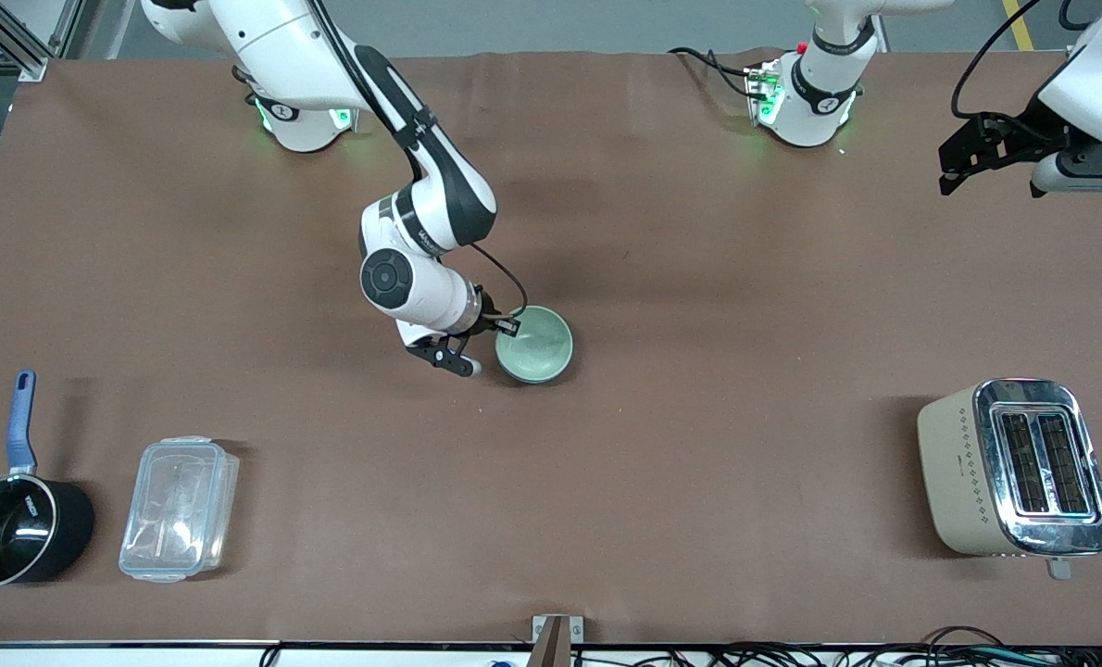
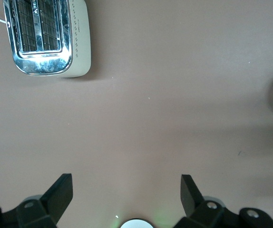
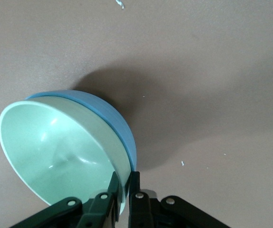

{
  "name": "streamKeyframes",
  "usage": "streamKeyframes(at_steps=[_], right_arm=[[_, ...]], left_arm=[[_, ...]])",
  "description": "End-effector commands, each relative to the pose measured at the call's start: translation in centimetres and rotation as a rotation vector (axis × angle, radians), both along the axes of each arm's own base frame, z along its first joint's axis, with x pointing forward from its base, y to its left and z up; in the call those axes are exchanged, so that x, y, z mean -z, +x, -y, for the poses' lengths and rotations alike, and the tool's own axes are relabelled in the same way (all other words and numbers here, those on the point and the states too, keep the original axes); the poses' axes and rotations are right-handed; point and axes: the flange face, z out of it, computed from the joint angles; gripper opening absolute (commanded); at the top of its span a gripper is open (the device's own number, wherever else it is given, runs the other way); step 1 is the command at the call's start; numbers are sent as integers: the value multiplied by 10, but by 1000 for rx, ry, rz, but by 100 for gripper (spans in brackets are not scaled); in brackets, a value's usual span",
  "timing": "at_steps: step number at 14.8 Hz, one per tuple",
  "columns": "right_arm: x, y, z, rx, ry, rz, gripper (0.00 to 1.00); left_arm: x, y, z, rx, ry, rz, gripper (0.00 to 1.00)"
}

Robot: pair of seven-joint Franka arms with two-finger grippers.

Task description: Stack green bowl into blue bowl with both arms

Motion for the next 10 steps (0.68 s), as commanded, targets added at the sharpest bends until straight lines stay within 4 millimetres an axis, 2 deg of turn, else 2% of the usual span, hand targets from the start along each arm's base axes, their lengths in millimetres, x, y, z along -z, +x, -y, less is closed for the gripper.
streamKeyframes(at_steps=[1,2,3,6,7,10], right_arm=[[-2,1,-3,20,13,-2,3],[-2,1,-3,21,13,-3,3],[-2,1,-3,19,13,-2,10],[-2,-4,-10,7,13,-2,55],[-2,-5,-12,5,13,-1,58],[-2,-5,-11,6,13,-2,59]], left_arm=[[-1,-3,1,19,-15,-7,100],[-1,-3,1,17,-15,-7,100],[-3,-2,-1,14,-16,-4,100],[-5,1,-1,15,-13,2,100],[-4,3,-1,14,-12,1,100],[-4,7,-2,12,-7,2,100]])
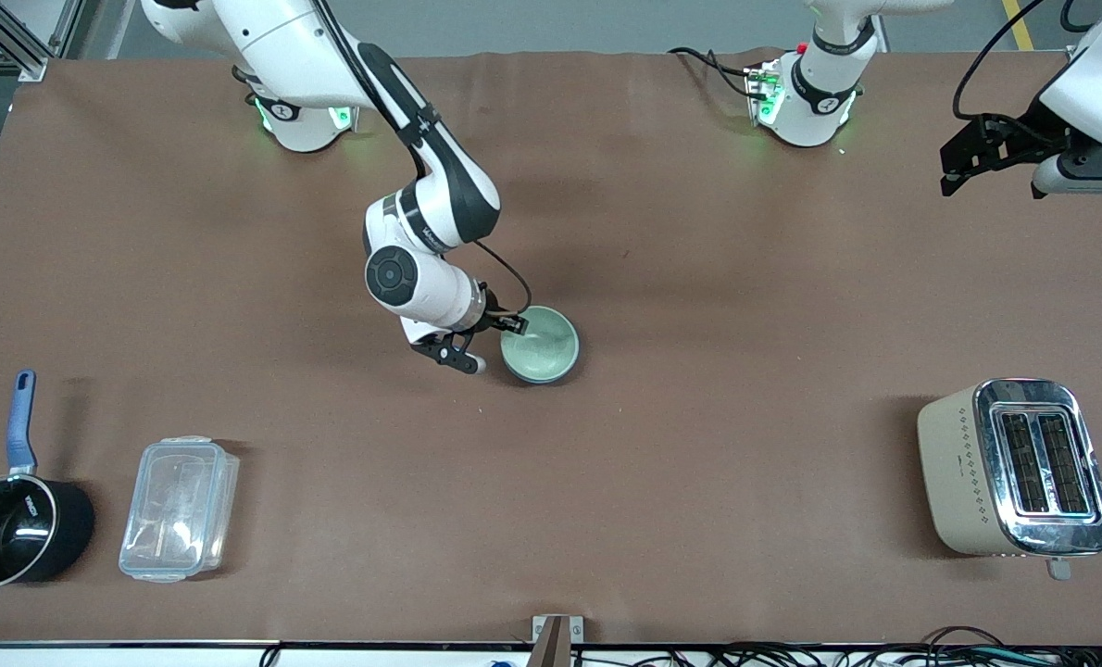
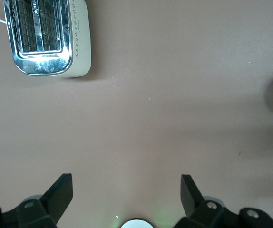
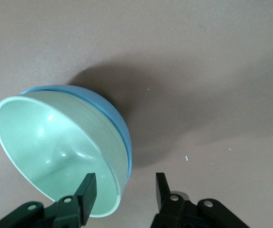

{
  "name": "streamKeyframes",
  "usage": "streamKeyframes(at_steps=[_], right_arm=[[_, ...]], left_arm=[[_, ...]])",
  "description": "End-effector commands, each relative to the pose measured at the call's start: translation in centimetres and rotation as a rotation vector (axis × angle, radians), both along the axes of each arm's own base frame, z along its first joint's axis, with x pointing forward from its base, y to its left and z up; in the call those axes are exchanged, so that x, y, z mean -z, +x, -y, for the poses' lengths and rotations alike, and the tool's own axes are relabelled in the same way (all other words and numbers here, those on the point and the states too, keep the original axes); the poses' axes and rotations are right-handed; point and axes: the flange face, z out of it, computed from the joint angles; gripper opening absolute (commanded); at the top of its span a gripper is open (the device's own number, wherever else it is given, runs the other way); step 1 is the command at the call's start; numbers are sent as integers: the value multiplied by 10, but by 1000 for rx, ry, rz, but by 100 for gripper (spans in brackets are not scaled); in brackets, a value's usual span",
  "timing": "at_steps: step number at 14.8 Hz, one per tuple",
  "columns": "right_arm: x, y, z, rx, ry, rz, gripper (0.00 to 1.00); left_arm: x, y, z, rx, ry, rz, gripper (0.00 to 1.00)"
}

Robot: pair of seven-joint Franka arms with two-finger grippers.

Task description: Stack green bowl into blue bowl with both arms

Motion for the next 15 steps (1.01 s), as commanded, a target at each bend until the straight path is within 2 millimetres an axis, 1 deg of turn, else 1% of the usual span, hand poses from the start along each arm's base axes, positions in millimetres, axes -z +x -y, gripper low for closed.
streamKeyframes(at_steps=[1,2,3,4,5,6,7,9,11,12,13,14,15], right_arm=[[-3,1,-3,16,10,0,61],[-7,4,-1,20,12,2,69],[-15,9,4,27,18,9,79],[-35,17,12,38,32,35,89],[-56,28,27,61,41,62,96],[-72,36,44,77,42,80,100],[-93,43,65,93,42,94,100],[-135,59,128,72,-5,115,100],[-173,66,190,38,-54,137,100],[-191,62,219,15,-80,163,100],[-206,56,239,-4,-101,188,100],[-215,47,261,-11,-120,204,100],[-227,37,288,-24,-138,225,100]], left_arm=[[-3,6,-2,12,-6,-1,100],[-3,6,-1,12,-6,0,100],[-3,6,-2,12,-5,-1,100],[-3,6,-2,12,-4,-1,100],[-3,6,-2,13,-5,1,100],[-6,6,-2,14,-6,7,100],[-9,6,-2,12,-6,13,100],[-10,6,-2,11,-10,14,100],[-10,6,-2,14,-10,14,100],[-10,6,-2,15,-10,14,100],[-10,6,-2,14,-10,14,100],[-10,6,-1,15,-10,14,100],[-10,6,-1,17,-10,14,100]])
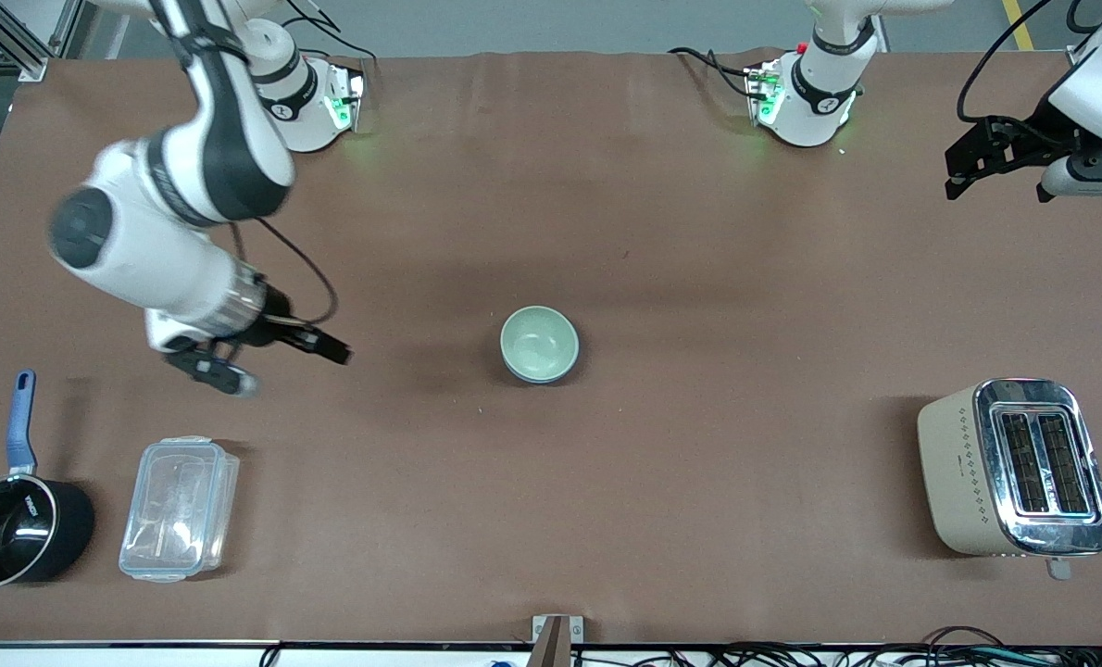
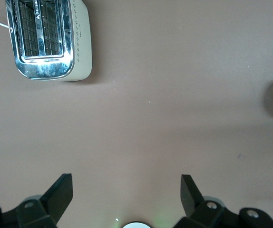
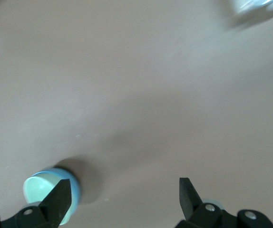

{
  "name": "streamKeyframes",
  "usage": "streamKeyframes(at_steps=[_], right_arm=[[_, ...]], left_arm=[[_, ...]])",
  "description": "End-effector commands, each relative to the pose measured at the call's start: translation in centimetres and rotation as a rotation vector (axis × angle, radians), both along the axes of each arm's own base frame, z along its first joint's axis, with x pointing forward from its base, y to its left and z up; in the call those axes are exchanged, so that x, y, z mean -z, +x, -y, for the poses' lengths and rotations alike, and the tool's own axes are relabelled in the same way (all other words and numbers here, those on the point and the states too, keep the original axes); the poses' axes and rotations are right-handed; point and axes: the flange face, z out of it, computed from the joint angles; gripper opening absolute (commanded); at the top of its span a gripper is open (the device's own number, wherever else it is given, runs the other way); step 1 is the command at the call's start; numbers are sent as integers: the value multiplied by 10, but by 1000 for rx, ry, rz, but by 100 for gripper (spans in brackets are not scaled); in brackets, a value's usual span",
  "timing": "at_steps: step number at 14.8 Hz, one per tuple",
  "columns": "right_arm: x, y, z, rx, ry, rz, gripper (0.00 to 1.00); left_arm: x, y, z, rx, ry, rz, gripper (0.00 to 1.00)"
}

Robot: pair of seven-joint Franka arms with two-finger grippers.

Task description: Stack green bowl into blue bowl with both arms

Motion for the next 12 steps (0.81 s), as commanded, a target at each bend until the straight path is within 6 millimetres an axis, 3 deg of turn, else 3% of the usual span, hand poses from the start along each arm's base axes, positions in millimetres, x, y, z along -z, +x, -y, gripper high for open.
streamKeyframes(at_steps=[1,4,7,9,12], right_arm=[[-23,-40,51,-66,-32,43,100],[-53,-50,102,-105,-90,39,100],[-97,-44,152,-146,-143,52,100],[-119,-42,167,-135,-147,75,100],[-148,-43,209,-119,-161,121,100]], left_arm=[[-5,1,-1,20,-7,3,100],[-5,2,-3,16,-9,3,100],[-5,2,-3,17,-8,3,100],[-4,2,-3,14,-11,0,100],[-1,5,-2,14,-11,-5,100]])
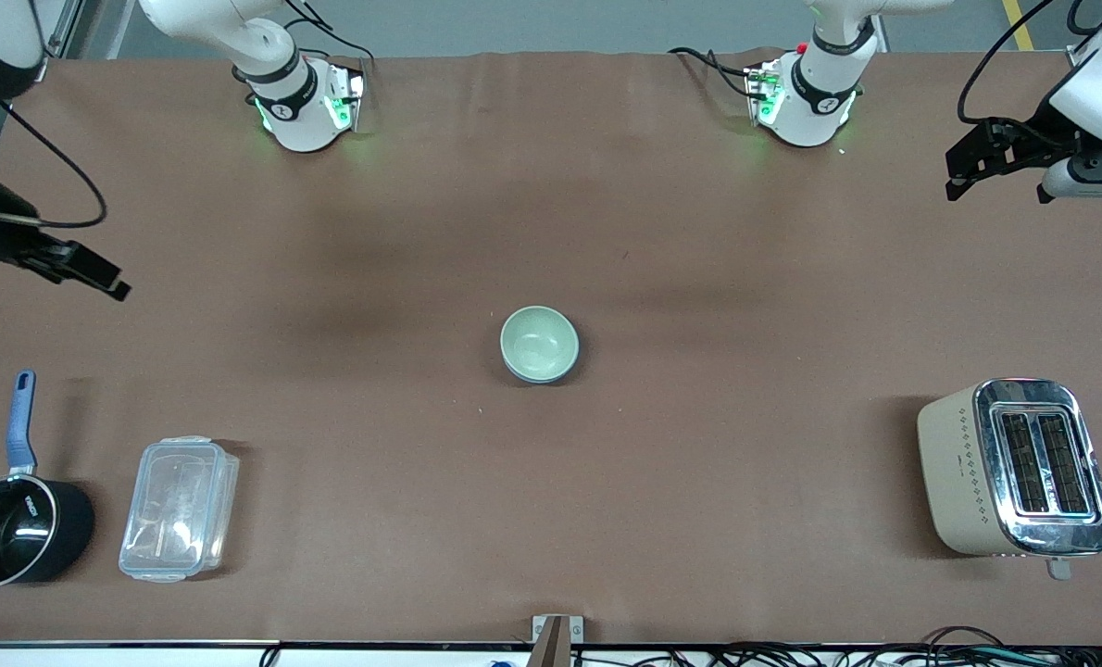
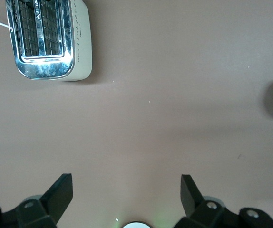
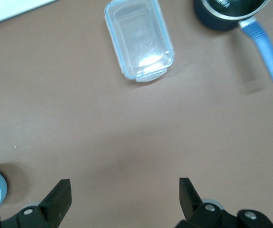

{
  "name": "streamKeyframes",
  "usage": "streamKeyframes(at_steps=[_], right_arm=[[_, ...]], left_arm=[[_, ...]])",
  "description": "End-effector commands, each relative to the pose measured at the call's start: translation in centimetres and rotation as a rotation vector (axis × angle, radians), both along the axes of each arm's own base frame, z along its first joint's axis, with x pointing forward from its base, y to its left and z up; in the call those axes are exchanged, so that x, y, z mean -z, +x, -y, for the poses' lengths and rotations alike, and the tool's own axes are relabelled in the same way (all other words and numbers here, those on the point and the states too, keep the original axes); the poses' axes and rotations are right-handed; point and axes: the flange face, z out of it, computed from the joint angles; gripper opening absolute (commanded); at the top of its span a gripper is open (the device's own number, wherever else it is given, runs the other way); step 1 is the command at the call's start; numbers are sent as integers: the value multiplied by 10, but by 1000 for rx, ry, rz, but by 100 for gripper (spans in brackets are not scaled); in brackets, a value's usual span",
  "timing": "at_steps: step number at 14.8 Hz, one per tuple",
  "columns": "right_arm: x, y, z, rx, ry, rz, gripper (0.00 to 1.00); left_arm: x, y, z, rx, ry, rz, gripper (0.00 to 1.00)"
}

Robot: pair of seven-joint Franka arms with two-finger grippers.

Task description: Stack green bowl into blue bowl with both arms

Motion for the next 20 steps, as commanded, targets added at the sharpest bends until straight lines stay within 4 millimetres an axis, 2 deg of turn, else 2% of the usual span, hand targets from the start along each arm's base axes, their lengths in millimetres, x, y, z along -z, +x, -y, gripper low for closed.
streamKeyframes(at_steps=[1,2,4,7,10,15,20], right_arm=[[-33,0,44,-82,-46,54,100],[-40,-1,60,-135,-65,57,100],[-54,3,63,-144,-83,48,100],[-73,2,49,-160,-85,30,100],[-65,-2,28,-183,-68,-41,100],[-48,-2,24,-181,-62,-68,100],[-49,-2,22,-190,-64,-66,100]], left_arm=[[-1,4,-1,16,-14,-4,100],[-1,4,-1,17,-16,-4,100],[-6,4,0,18,-19,5,100],[-7,4,-1,18,-19,8,100],[-6,5,0,17,-17,5,100],[-5,5,0,21,-13,4,100],[-2,7,1,23,-14,-1,100]])
